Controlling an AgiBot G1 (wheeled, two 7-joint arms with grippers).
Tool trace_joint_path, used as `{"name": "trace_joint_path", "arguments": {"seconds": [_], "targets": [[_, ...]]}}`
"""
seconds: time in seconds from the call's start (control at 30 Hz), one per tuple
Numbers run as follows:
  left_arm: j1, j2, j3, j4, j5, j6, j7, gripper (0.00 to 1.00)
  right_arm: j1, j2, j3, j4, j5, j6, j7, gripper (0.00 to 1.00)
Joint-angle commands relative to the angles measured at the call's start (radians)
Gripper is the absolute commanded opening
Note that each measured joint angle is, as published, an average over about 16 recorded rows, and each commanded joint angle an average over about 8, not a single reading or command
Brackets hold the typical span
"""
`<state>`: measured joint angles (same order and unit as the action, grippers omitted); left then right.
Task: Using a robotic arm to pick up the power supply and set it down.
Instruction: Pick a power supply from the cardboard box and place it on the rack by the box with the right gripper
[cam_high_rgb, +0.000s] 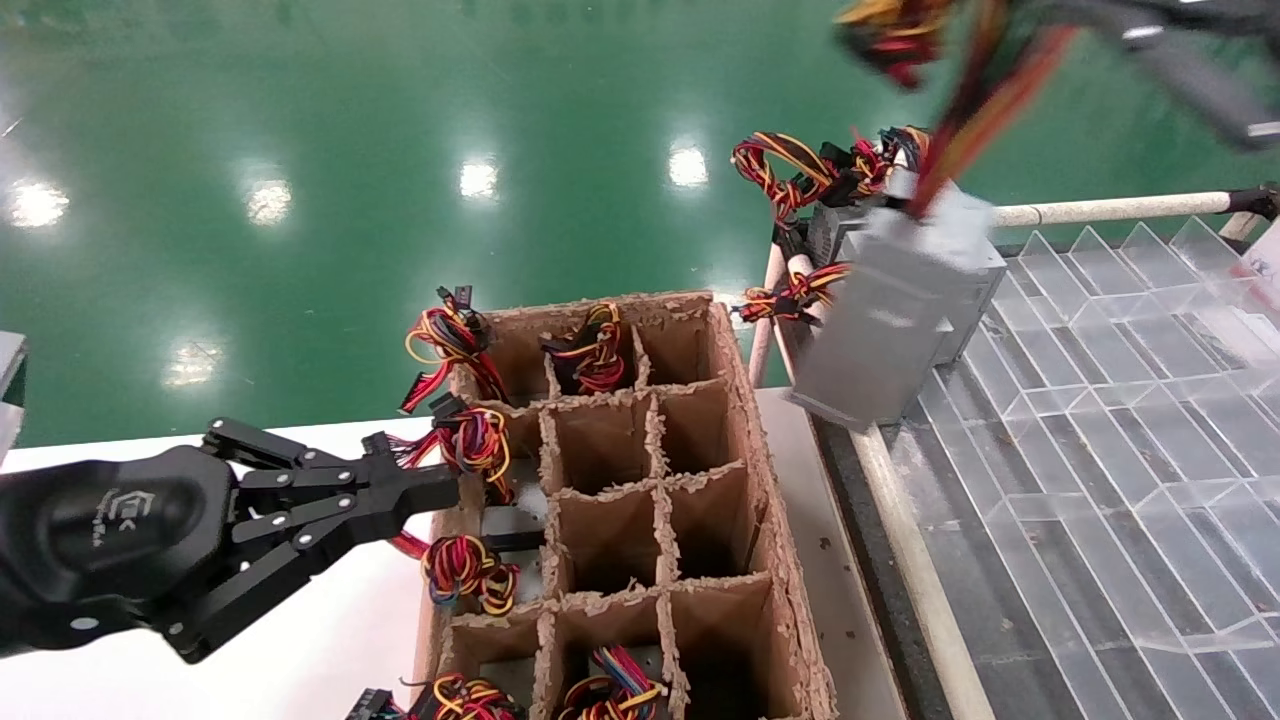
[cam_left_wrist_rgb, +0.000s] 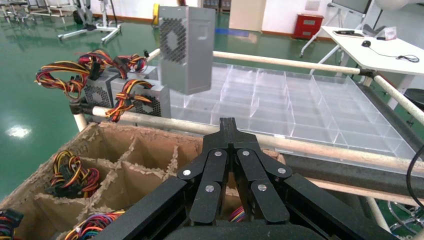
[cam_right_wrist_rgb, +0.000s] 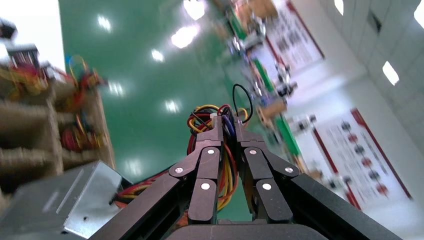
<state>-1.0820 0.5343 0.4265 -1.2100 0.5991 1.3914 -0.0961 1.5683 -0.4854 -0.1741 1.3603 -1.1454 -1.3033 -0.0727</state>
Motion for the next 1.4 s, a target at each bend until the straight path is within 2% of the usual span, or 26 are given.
{"name": "trace_joint_path", "arguments": {"seconds": [0.03, 0.27, 0.63, 1.03, 1.4], "targets": [[0.0, 0.0, 0.0, 0.0, 0.0, 0.0, 0.0, 0.0, 0.014, 0.04, 0.008, 0.0, -0.012, -0.012, 0.005, 0.0], [0.0, 0.0, 0.0, 0.0, 0.0, 0.0, 0.0, 0.0, -0.004, 0.12, 0.003, -0.001, -0.069, -0.025, 0.025, 0.0], [0.0, 0.0, 0.0, 0.0, 0.0, 0.0, 0.0, 0.0, -0.089, 0.171, -0.011, -0.002, -0.094, -0.036, 0.023, 0.0], [0.0, 0.0, 0.0, 0.0, 0.0, 0.0, 0.0, 0.0, -0.2, 0.153, -0.013, -0.004, -0.125, 0.07, 0.022, 0.0], [0.0, 0.0, 0.0, 0.0, 0.0, 0.0, 0.0, 0.0, -0.263, 0.119, -0.022, -0.004, -0.157, 0.152, 0.03, 0.0]]}}
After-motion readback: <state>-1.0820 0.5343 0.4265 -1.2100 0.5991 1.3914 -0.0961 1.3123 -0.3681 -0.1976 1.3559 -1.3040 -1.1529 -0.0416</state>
